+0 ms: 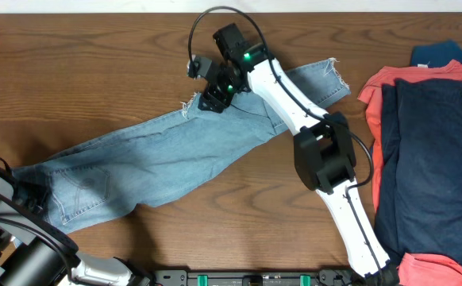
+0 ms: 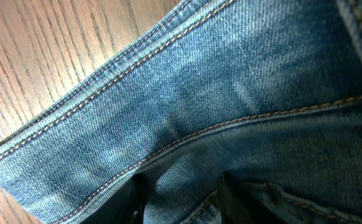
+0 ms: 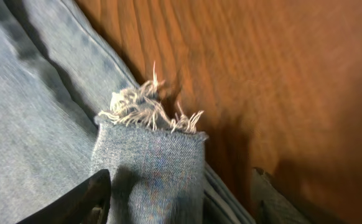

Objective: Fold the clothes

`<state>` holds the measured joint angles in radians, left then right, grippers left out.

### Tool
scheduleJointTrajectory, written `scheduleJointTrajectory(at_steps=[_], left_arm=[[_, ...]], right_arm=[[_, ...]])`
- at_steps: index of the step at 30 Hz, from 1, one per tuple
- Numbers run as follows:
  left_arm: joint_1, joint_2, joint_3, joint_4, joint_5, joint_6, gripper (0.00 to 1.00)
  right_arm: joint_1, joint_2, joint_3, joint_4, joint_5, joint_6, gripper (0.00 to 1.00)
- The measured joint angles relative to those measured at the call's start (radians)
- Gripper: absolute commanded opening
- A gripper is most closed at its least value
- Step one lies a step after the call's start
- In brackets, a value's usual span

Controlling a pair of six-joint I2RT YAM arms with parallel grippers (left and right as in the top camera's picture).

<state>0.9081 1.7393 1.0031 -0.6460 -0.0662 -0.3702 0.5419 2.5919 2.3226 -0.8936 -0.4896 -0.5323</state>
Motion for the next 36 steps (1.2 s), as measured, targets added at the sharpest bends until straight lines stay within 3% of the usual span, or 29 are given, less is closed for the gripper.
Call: scheduleJointTrajectory(at_steps=[3,9,10,21,23,29,36], left_arm=[[0.0,0.0,0.0,0.0,0.0,0.0,0.39],[0.0,0.0,0.0,0.0,0.002,0.0,0.4],[0.0,0.0,0.0,0.0,0.002,0.0,0.39],[0.0,0.0,0.0,0.0,0.003,0.0,0.4],[0.001,0.0,0.0,0.0,0.006,-0.001,0.46],[0.0,0.0,0.0,0.005,0.015,0.0,0.48],[0.0,0.0,0.0,0.006,0.016,0.0,0.48]], right_arm=[[0.0,0.011,0.0,-0.003,-0.029,0.003,0.62],[0.0,0.011,0.0,-0.004,-0.07,0.005,0.04],[0.0,0.011,0.0,-0.004,-0.075,0.004,0.01],[-0.022,-0.07,0.018,0.002,-0.039,0.108,0.01],[-0.04,-0.15,0.019,0.023,0.043,0.188,0.02],[-0.106,-0.366,0.06,0.004,0.364,0.45,0.01],[-0.21,-0.409,0.079,-0.176,0.599,0.718,0.01]])
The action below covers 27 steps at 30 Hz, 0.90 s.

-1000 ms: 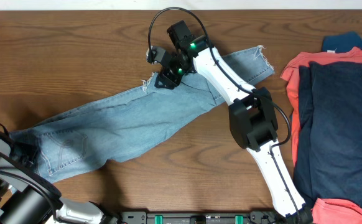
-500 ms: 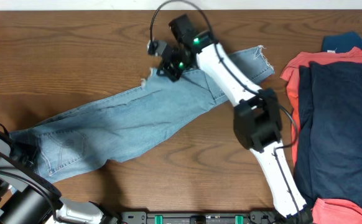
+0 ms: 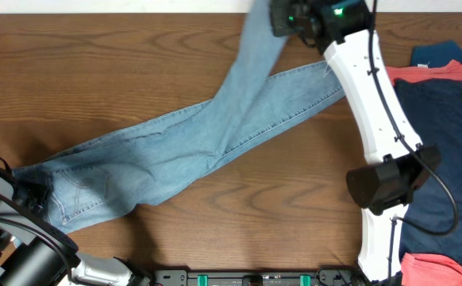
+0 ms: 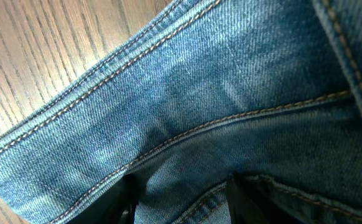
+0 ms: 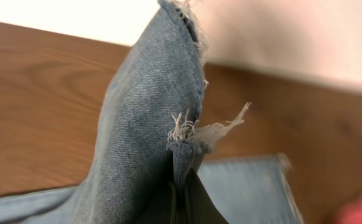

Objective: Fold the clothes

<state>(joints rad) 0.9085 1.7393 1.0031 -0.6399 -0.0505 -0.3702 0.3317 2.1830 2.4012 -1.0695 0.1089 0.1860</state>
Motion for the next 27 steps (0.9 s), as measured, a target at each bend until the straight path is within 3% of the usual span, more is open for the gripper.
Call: scheduleJointTrajectory(at_steps=[6,14,19,20,21,22,27], left_arm=[[0.0,0.0,0.0,0.002,0.0,0.0,0.48],[0.0,0.0,0.0,0.002,0.0,0.0,0.48],[0.0,0.0,0.0,0.004,0.002,0.0,0.49],[0.0,0.0,0.0,0.005,0.003,0.0,0.52],[0.0,0.0,0.0,0.005,0.003,0.0,0.53],[0.0,0.0,0.0,0.007,0.005,0.001,0.53],[0.0,0.0,0.0,0.01,0.011,0.0,0.55]], right_arm=[[-0.074,0.036,-0.016,-0.084,0.068,0.114,0.01],[-0.141,0.036,-0.055,-0.122,0.076,0.153,0.02],[-0.175,0.036,-0.156,-0.074,0.088,0.156,0.33],[-0.182,0.036,-0.179,-0.058,0.088,0.15,0.45],[-0.187,0.035,-0.219,-0.018,0.085,0.121,0.67],[-0.19,0.035,-0.248,0.002,0.079,0.106,0.77],[-0.193,0.036,-0.418,0.122,0.032,-0.031,0.77]])
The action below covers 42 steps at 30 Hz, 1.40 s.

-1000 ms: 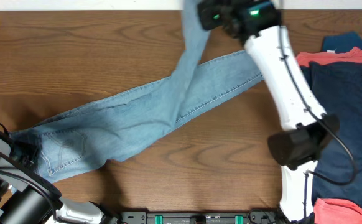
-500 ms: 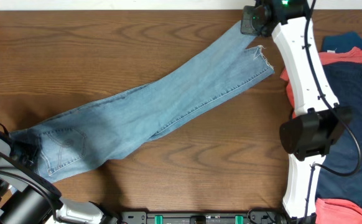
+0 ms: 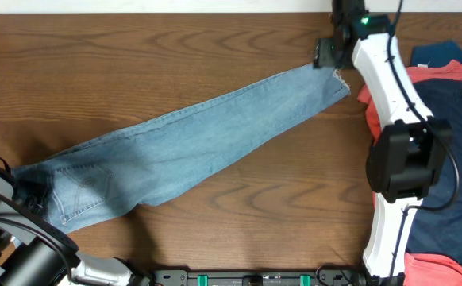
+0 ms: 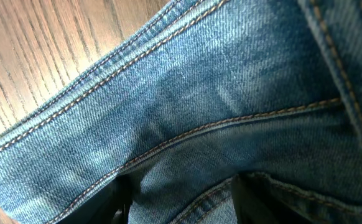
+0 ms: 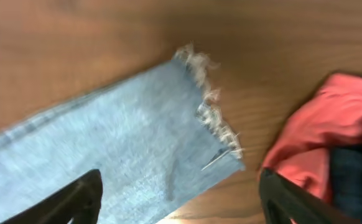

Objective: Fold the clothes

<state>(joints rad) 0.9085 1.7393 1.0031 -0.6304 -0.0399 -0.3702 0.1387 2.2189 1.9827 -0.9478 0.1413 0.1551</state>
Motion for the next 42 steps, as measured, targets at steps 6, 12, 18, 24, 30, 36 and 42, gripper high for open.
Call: scheduleJointTrajectory(at_steps=[6,12,18,24,30,36,42], left_arm=[[0.0,0.0,0.0,0.001,0.003,0.0,0.59],[0.0,0.0,0.0,0.003,0.008,0.0,0.6],[0.0,0.0,0.0,0.006,0.014,-0.008,0.31],[0.004,0.0,0.006,0.01,0.028,0.009,0.34],[0.004,-0.01,0.056,-0.028,0.124,0.031,0.61],[0.002,-0.138,0.075,-0.051,0.197,0.043,0.67],[0.001,-0.333,0.082,-0.084,0.283,0.053,0.68]], right_arm=[[-0.003,0.0,-0.053,0.142,-0.047,-0.09,0.75],[-0.021,0.0,-0.097,0.257,-0.065,-0.113,0.66],[-0.093,0.0,-0.179,0.208,-0.124,-0.079,0.54],[-0.227,0.0,-0.232,0.277,-0.333,-0.049,0.61],[-0.31,0.0,-0.332,0.375,-0.534,-0.039,0.61],[-0.303,-0.003,-0.442,0.486,-0.623,-0.037,0.59],[-0.303,-0.008,-0.483,0.541,-0.68,-0.035,0.35]])
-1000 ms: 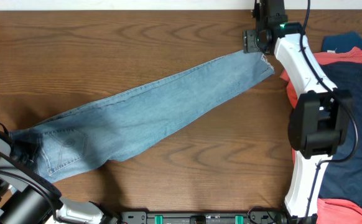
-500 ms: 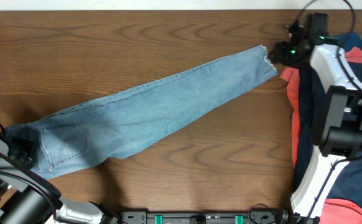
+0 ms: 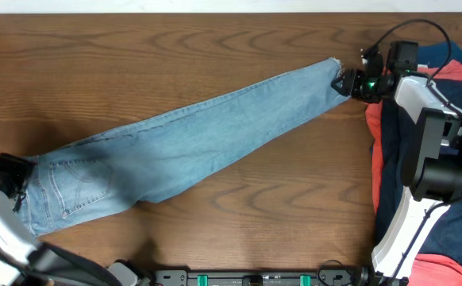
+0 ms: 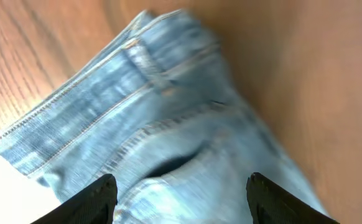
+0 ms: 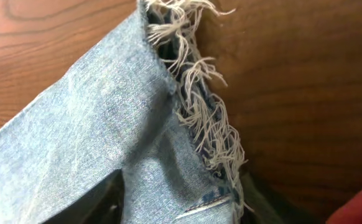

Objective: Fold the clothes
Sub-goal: 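Fold the hems leftward over the waist with the right gripper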

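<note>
A pair of light blue jeans [image 3: 199, 135] lies flat on the wooden table, running diagonally from the waist at the front left to the frayed hems [image 5: 196, 112] at the back right, one leg on top of the other. My left gripper [image 3: 18, 187] is at the waist's left edge. In the left wrist view it [image 4: 181, 202] is open, fingers wide apart above the waistband [image 4: 106, 106]. My right gripper [image 3: 348, 83] is at the hems. Its fingers [image 5: 106, 199] stand open on either side of the hem end [image 5: 181, 180].
A pile of clothes fills the right side of the table: a navy garment [image 3: 429, 143] on red ones [image 3: 382, 79], with a teal piece [image 3: 437, 52] behind. The pile begins just right of the jeans' hems. The table's front rail [image 3: 255, 278] lies below.
My left gripper let go of the waistband and now stands open, farther from it. My right gripper moved from behind the hems to their right side, with the hem end between its fingers.
First the upper leg lay folded across the jeans, my right gripper open around its hem, the left shut on the waistband. The right then held that hem raised toward the back right. Later the legs lay stacked and it was open. Now both grippers are open.
</note>
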`<state>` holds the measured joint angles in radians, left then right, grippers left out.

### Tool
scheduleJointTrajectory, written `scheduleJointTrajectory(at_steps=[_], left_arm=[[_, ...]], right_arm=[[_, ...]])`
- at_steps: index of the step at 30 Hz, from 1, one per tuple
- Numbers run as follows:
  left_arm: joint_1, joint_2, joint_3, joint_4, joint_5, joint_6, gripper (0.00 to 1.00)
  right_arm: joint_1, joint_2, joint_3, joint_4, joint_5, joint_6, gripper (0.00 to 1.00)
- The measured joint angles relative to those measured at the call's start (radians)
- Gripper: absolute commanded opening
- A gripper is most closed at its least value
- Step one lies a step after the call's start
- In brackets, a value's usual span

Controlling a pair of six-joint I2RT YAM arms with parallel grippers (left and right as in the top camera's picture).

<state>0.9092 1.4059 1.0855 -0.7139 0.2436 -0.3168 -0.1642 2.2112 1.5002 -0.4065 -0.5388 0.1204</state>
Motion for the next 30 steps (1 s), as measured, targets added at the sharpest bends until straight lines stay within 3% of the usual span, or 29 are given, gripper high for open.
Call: scheduleJointTrajectory(at_steps=[1,5,17,25,30], left_arm=[[0.0,-0.026,0.0,-0.01,0.013,0.0,0.68],[-0.001,-0.124,0.0,-0.048,0.05,0.0,0.68],[-0.002,-0.236,0.002,-0.153,0.073,0.023,0.68],[-0.002,-0.236,0.002,-0.18,0.073,0.037,0.68],[-0.002,-0.236,0.002,-0.178,0.117,0.039,0.68]], right_arm=[[0.0,0.0,-0.003,0.005,-0.005,-0.006,0.31],[0.0,0.0,-0.016,0.016,0.005,-0.002,0.01],[-0.054,-0.024,0.02,-0.046,-0.035,0.043,0.01],[-0.203,-0.208,0.13,-0.097,-0.033,0.077,0.01],[-0.216,-0.302,0.183,-0.104,-0.047,0.081,0.02]])
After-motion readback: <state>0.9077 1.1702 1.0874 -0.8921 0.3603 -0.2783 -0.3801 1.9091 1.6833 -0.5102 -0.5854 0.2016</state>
